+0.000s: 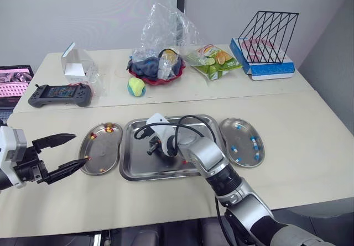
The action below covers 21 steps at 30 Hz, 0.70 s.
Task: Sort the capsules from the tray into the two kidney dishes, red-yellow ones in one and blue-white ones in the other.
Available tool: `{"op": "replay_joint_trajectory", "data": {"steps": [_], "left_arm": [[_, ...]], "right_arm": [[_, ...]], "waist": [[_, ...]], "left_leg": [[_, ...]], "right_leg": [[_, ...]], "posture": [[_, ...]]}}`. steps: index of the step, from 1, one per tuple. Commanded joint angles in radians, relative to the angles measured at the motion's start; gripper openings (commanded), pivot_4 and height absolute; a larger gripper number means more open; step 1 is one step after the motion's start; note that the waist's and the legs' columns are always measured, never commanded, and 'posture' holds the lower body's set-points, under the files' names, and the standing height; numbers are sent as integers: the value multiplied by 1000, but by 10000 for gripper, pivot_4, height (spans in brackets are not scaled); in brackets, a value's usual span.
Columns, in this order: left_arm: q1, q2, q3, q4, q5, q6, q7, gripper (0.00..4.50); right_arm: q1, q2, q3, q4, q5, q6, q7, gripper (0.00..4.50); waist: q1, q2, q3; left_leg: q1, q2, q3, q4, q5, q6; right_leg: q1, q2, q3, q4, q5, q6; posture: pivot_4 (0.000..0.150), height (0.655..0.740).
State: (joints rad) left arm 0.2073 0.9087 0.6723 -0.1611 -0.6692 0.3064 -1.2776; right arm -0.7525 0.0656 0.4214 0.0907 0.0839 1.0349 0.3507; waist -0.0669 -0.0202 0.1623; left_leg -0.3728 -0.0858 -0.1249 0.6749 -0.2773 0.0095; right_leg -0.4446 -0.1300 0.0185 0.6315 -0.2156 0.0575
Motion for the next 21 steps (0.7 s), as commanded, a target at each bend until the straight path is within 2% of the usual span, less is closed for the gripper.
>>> {"op": "replay_joint_trajectory", "data": {"steps": [1, 7, 10, 16, 21], "left_arm": [[0, 2, 28, -21, -15, -4, 3, 45000], [5, 3, 32, -17, -15, -6, -2, 45000], [6, 3, 31, -13, -14, -7, -5, 45000], [-5, 4, 19, 5, -10, -13, -10, 45000], [-18, 4, 26, 36, -17, -13, -21, 45000]], "right_arm": [[-18, 27, -87, -33, 48, 0, 11, 461], [-58, 20, -266, -116, 174, 125, 50, 461], [-66, -25, -340, -186, 251, 199, 92, 461], [-63, -280, -477, -265, 358, 316, 186, 461], [17, -606, -510, -302, 389, 272, 312, 461]], "waist": [[0, 0, 0], [1, 0, 0], [4, 0, 0], [17, 0, 0], [28, 0, 0]], "left_leg": [[0, 0, 0, 0, 0, 0], [0, 0, 0, 0, 0, 0], [0, 0, 0, 0, 0, 1], [0, 0, 0, 0, -3, 5], [0, 0, 1, 0, -4, 6]], "right_leg": [[0, 0, 0, 0, 0, 0], [0, 0, 0, 0, 0, 0], [0, 0, 0, 0, 0, 0], [1, 0, 0, -1, 0, 0], [2, 0, 0, -2, 0, 0]], "posture": [[1500, 7400], [1500, 7400], [1500, 7400], [1500, 7400], [1500, 7400]]}}
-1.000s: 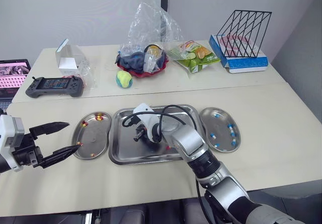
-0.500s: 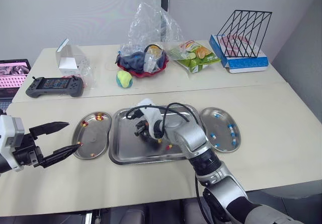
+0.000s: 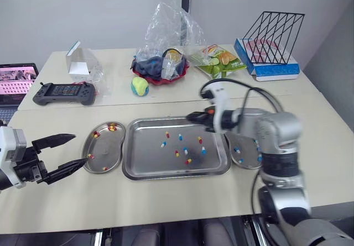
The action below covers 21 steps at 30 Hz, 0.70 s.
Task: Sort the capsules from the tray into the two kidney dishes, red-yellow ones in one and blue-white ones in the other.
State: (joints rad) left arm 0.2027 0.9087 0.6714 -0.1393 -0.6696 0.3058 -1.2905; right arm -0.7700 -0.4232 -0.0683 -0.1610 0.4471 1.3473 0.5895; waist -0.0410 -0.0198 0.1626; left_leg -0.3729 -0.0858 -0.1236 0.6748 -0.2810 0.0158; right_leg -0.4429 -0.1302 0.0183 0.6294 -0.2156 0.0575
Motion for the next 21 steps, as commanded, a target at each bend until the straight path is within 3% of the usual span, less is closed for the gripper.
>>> {"op": "replay_joint_trajectory", "data": {"steps": [1, 8, 13, 18, 21], "left_arm": [[-23, 3, 25, 27, -18, -15, -8, 45000], [-84, 4, -6, 145, 5, -37, -34, 45000], [-86, -1, -34, 183, 29, -66, -45, 45000], [-97, -17, -38, 188, 22, -76, -33, 45000], [-99, -18, -57, 206, 56, -91, -11, 45000]], "right_arm": [[55, -167, -16, -52, 24, -61, 93, 461], [262, -402, 17, -17, -75, -337, 167, 461], [350, -420, 46, 15, -111, -487, 206, 461], [351, -405, 45, 52, -93, -480, 220, 461], [343, -411, 46, 58, -92, -480, 234, 10775]], "waist": [[3, 0, 0], [1, 0, 0], [-2, 0, 0], [4, 0, 0], [7, 0, 0]], "left_leg": [[0, 0, 0, 0, 0, 0], [1, 1, 4, 1, -1, 2], [2, 4, 8, 2, -1, 2], [3, 6, 11, 2, -2, 4], [3, 6, 11, 2, -3, 4]], "right_leg": [[0, 0, 0, 0, 0, 0], [2, 0, 0, 0, 0, 0], [2, 0, 2, 0, 0, 0], [2, 0, 3, 0, 1, -1], [2, 0, 3, 0, 1, -1]], "posture": [[1500, 7400], [1500, 7400], [1500, 7400], [1500, 7400], [1500, 7400]]}}
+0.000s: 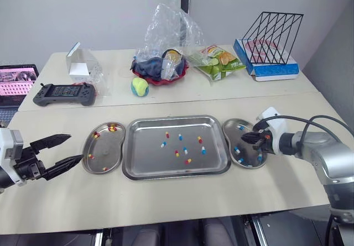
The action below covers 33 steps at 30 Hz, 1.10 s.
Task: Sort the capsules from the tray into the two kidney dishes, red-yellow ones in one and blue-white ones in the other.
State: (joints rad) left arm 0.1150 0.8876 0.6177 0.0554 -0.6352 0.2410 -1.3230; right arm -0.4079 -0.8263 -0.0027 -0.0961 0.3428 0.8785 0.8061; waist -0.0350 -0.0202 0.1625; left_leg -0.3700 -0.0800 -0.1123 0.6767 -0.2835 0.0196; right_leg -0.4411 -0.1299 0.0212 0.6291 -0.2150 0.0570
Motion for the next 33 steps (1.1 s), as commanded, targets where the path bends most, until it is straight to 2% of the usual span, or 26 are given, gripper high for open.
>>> {"op": "replay_joint_trajectory", "data": {"steps": [1, 8, 10, 14, 17, 20, 24, 29, 33], "left_arm": [[-18, -1, -12, 28, 55, -56, 46, 45000], [-50, -25, -12, 101, 100, -126, 113, 45000], [-47, -18, -8, 115, 85, -126, 86, 45000], [-43, 3, -14, 143, 67, -99, 41, 45000], [-49, 21, -18, 179, 57, -62, 12, 45000], [-45, 44, -35, 199, 60, -7, -7, 45000], [-62, 41, -31, 241, 81, -38, -4, 45000], [-88, 24, -25, 273, 85, -95, 11, 45000], [-93, 25, -35, 285, 88, -109, 14, 45000]], "right_arm": [[-20, -15, -22, -8, 21, -8, 32, 14504], [-32, -52, -66, 21, 21, -72, 69, 37803], [-28, -73, -80, 33, 10, -129, 90, 44604], [-15, -97, -112, 67, -11, -261, 112, 44604], [-2, -48, -243, 193, 22, -503, 128, 44604], [42, -51, -312, 295, 57, -544, 187, 44604], [111, -62, -376, 418, 89, -577, 261, 44604], [133, -60, -419, 551, 84, -612, 249, 44604], [131, -59, -420, 586, 70, -633, 235, 44604]], "waist": [[2, 0, 0], [9, 0, 0], [12, 0, 0], [17, 0, 0], [18, 0, 0], [21, 0, 0], [21, 0, 0], [16, 0, 0], [10, 0, 0]], "left_leg": [[0, 0, 0, 0, 0, 0], [0, 0, 1, 0, 0, 0], [0, 0, 1, 0, 0, 0], [0, 0, 2, 0, -1, 0], [0, 0, 2, 0, -1, 0], [1, 0, 3, 1, -1, 1], [1, 0, 3, 1, -1, 1], [3, 1, 4, 1, -1, 0], [4, 3, 5, 0, -1, 0]], "right_leg": [[0, 0, 0, 0, 0, 0], [0, 0, 0, 0, 0, 0], [0, 0, 0, 0, 0, 0], [0, 0, 1, 0, 0, 0], [0, 0, 1, 0, 0, 0], [1, 0, 1, 0, 0, 0], [2, 0, 1, -1, 0, 0], [2, 1, 2, 1, 1, -1], [2, 2, 3, 1, 1, -1]], "posture": [[1500, 7400], [1500, 7400], [1500, 7400], [1500, 7400], [1500, 7400], [1500, 7400], [1500, 7400], [1500, 7400], [1500, 7400]]}}
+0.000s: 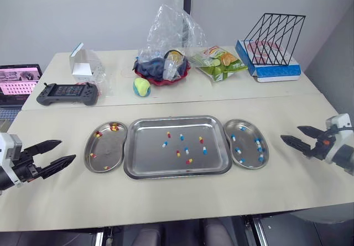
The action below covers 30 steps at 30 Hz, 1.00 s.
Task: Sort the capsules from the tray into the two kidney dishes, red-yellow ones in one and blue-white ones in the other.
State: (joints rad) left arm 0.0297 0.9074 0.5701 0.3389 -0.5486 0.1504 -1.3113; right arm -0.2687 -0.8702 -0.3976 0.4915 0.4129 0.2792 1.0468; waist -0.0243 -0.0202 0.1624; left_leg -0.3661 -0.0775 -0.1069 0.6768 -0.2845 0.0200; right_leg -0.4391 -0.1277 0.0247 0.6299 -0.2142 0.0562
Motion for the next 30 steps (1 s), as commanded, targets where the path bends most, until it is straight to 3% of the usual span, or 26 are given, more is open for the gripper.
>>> {"op": "replay_joint_trajectory", "data": {"steps": [1, 12, 15, 16, 19, 30], "left_arm": [[-8, 6, 11, 2, 1, -20, 2, 45000], [-9, -6, 6, -3, 0, -30, 8, 45000], [-7, -9, 11, -9, -3, -37, 5, 45000], [-7, -10, 12, -10, -3, -42, 4, 45000], [-4, -14, 15, -13, -8, -52, -3, 45000], [-10, -17, 10, -5, -11, -61, -6, 45000]], "right_arm": [[-10, -16, -23, 2, -1, -38, -6, 44604], [-25, -6, 1, 3, -30, -40, -58, 44604], [-38, -7, -7, 10, -21, -18, -72, 44604], [-42, -9, -7, 14, -21, -10, -75, 44604], [-49, -16, -8, 20, -21, 3, -75, 44604], [-71, -21, -4, -6, -20, 34, -78, 44604]], "waist": [[-1, 0, 0], [-9, 2, 0], [-33, 5, 0], [-25, 5, 0], [-10, 5, 0], [5, 5, 0]], "left_leg": [[0, 0, 0, 0, 0, 0], [-2, -1, -2, -1, 0, 0], [-2, -26, -46, 0, 4, 1], [-2, -30, -50, 2, 7, 0], [-3, -27, -45, 2, 11, -7], [-1, -24, -33, 1, 6, 0]], "right_leg": [[0, 0, 0, 0, 0, 0], [3, -1, 0, 0, 0, 0], [22, -24, -35, 2, -10, 7], [18, -26, -37, 2, -11, 8], [16, -23, -31, 1, -9, 7], [13, -20, -20, 2, -8, 7]], "posture": [[1500, 7400], [1500, 7400], [1500, 7400], [1500, 7400], [1500, 7400], [1500, 7400]]}}
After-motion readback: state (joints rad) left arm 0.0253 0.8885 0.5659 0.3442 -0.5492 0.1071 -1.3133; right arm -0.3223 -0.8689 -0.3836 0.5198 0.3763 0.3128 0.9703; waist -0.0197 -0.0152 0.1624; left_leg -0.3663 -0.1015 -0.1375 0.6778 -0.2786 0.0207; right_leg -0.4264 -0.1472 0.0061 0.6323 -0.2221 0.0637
